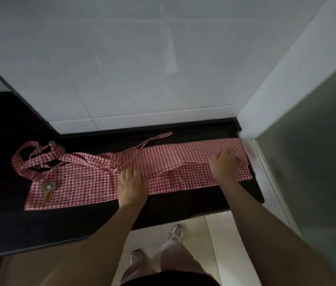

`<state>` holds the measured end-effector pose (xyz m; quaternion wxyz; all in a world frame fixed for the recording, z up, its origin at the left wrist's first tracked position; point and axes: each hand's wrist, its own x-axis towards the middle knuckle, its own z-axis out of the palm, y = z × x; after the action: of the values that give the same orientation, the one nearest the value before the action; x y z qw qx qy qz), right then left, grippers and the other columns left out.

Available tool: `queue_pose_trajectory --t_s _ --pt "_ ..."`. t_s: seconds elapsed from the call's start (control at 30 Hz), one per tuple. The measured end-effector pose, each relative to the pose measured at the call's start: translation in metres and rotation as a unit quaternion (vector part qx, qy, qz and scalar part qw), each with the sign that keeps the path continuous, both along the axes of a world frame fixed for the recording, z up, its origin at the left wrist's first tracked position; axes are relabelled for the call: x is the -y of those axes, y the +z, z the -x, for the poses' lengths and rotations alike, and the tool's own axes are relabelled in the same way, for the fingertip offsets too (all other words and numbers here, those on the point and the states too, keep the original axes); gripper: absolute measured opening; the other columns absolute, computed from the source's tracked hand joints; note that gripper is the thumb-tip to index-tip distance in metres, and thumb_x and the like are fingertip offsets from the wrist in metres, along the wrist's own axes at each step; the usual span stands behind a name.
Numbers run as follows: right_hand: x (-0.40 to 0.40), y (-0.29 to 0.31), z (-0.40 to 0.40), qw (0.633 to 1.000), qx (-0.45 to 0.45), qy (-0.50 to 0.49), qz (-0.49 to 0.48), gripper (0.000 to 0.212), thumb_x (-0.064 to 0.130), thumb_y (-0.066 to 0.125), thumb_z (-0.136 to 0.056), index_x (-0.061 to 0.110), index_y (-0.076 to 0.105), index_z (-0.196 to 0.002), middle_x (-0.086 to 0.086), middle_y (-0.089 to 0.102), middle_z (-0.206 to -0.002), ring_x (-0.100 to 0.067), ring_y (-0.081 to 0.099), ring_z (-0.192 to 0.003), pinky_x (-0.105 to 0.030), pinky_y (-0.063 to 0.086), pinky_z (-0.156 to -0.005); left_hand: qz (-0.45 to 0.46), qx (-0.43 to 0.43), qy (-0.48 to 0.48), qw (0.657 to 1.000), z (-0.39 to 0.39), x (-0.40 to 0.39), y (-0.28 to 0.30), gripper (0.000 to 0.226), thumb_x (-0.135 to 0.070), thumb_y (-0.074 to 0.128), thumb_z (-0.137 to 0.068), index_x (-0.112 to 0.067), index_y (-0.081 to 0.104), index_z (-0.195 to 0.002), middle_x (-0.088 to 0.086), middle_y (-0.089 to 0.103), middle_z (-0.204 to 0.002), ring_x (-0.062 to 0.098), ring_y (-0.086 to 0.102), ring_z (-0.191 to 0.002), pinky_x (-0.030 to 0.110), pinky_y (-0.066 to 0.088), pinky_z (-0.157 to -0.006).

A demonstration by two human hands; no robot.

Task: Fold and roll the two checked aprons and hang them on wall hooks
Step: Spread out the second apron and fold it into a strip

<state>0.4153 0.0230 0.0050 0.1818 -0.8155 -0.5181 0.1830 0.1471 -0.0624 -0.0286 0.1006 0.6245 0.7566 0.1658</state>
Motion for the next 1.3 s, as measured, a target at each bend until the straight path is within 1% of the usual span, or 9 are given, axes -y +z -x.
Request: queue_pose_trajectory --t_s 0.1,0.27,0.4,0.5,0.67,0.8,0.93,1.13,1.3 --pt "0.022 -0.007 -0.006 0.999 0.034 -0.01 0.026 0.037 0.026 0.041 -0.099 -0.002 0.051 -0.121 -0.02 0.052 -0.124 -0.033 0.055 -0.106 -0.039 0.043 -0.086 0.063 -0.004 -0.013 0.998 -0.006 0.028 -0.016 0.019 -0.012 0.066 -0.078 -0.005 0.059 -0.094 0.013 0.057 -0.097 0.032 0.054 -0.091 0.045 0.049 -0.076" --pt "0.045 -0.034 -0.018 0.988 0.001 0.048 0.145 0.037 0.025 0.053 -0.087 0.003 0.052 -0.117 -0.014 0.051 -0.118 -0.031 0.054 -0.105 -0.04 0.046 -0.089 0.194 -0.049 -0.021 0.98 -0.005 0.031 -0.023 0.04 -0.022 0.048 -0.089 -0.009 0.043 -0.127 0.015 0.043 -0.129 0.031 0.044 -0.116 0.041 0.037 -0.104" --pt "0.048 -0.044 -0.017 0.979 -0.058 0.084 0.178 0.019 0.024 0.052 -0.086 0.011 0.057 -0.1 -0.008 0.058 -0.103 -0.02 0.056 -0.086 -0.03 0.042 -0.07 0.228 -0.097 -0.023 0.969 0.01 0.014 -0.02 0.043 -0.031 0.047 -0.094 -0.006 0.041 -0.129 0.019 0.041 -0.132 0.033 0.043 -0.119 0.04 0.037 -0.106" --pt "0.046 -0.03 -0.01 0.997 -0.014 0.055 0.055 0.01 0.02 0.053 -0.09 0.013 0.053 -0.096 -0.003 0.052 -0.1 -0.019 0.053 -0.088 -0.032 0.045 -0.076 0.188 -0.107 -0.016 0.976 0.013 0.008 -0.016 0.045 -0.029 0.024 -0.09 -0.005 0.056 -0.112 0.017 0.048 -0.117 0.033 0.043 -0.106 0.045 0.04 -0.1" --pt "0.066 -0.003 0.001 0.979 0.123 0.039 -0.156 0.005 0.014 0.051 -0.09 0.01 0.052 -0.092 -0.005 0.052 -0.095 -0.017 0.049 -0.086 -0.03 0.046 -0.075 0.001 -0.018 0.062 0.998 0.006 0.027 -0.005 0.026 -0.024 0.052 -0.095 0.0 0.052 -0.104 0.021 0.051 -0.107 0.037 0.046 -0.098 0.051 0.045 -0.089" --pt "0.083 -0.033 -0.009 0.994 0.101 0.046 0.003 0.013 0.019 0.05 -0.09 0.009 0.052 -0.099 -0.007 0.053 -0.102 -0.02 0.052 -0.089 -0.035 0.049 -0.078 0.159 -0.052 0.011 0.986 0.002 0.047 -0.019 0.045 -0.034 0.026 -0.099 -0.003 0.054 -0.115 0.021 0.049 -0.12 0.039 0.045 -0.109 0.051 0.039 -0.099" --pt "0.088 -0.055 -0.014 0.982 -0.004 0.089 0.169 0.019 0.018 0.05 -0.091 0.013 0.049 -0.109 -0.01 0.049 -0.119 -0.024 0.051 -0.1 -0.039 0.047 -0.089 0.234 -0.066 -0.001 0.97 -0.002 0.047 -0.023 0.055 -0.04 0.036 -0.1 -0.004 0.035 -0.141 0.025 0.032 -0.148 0.041 0.036 -0.132 0.047 0.031 -0.113" --pt "0.09 -0.056 -0.013 0.99 -0.034 0.071 0.118 0.013 0.02 0.051 -0.091 0.017 0.051 -0.103 -0.004 0.051 -0.111 -0.019 0.053 -0.094 -0.031 0.044 -0.08 0.216 -0.127 -0.031 0.968 -0.032 0.024 0.0 0.037 -0.026 0.038 -0.096 -0.011 0.047 -0.128 0.011 0.05 -0.131 0.026 0.045 -0.12 0.038 0.042 -0.099" --pt "0.091 -0.051 -0.024 0.997 -0.051 0.044 0.04 0.025 0.02 0.051 -0.091 0.015 0.052 -0.116 -0.001 0.049 -0.116 -0.019 0.05 -0.106 -0.033 0.047 -0.088 0.271 -0.059 -0.114 0.954 -0.052 0.008 -0.007 0.05 -0.038 0.04 -0.098 -0.028 0.024 -0.145 0.011 0.02 -0.153 0.037 0.022 -0.141 0.057 0.032 -0.11"
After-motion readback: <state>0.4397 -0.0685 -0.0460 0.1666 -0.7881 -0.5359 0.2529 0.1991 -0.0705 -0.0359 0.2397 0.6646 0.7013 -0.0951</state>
